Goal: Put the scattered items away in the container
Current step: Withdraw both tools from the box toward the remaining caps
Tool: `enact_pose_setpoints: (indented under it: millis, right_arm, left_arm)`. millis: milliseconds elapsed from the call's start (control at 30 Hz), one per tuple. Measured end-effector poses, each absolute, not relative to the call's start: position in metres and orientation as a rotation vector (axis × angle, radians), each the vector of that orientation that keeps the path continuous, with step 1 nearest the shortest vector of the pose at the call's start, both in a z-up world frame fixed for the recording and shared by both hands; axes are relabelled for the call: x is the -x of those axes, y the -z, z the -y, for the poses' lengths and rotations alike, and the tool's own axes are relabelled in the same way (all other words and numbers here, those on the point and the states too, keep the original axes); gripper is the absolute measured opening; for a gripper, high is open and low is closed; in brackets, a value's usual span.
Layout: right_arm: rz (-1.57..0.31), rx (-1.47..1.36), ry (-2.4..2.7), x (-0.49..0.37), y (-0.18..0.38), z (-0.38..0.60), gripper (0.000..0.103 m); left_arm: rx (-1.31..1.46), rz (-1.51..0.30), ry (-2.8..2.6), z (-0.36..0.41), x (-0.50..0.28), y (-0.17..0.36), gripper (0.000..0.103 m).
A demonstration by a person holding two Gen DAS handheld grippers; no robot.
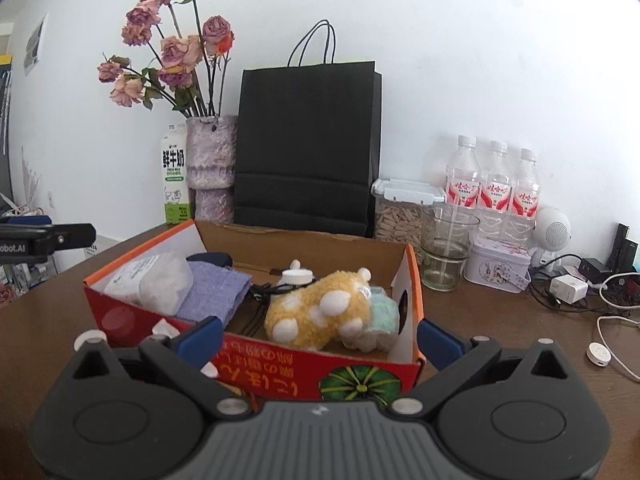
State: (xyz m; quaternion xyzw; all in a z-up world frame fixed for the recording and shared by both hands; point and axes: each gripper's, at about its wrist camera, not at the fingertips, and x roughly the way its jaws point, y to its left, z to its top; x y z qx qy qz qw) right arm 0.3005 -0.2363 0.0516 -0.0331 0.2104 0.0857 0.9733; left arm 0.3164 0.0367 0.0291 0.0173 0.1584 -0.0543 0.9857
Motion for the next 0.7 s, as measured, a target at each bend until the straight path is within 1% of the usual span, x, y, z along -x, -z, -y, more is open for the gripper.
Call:
enact_pose_setpoints:
  millis: [367,700]
  right_arm:
    - [-0.577,0.083,-0.129,-0.272,-0.020,0.251,0.103]
    - [-0.693,0.098,-0.142,-0.270,0.007,0.244,0.103]
  left_arm:
    - [-0.046,-0.425,0.060,-0.063,-0.302,-0.008,0.103]
    - [-0.077,-0.543,0.055,-0.065,-0.293,0.015,0.103]
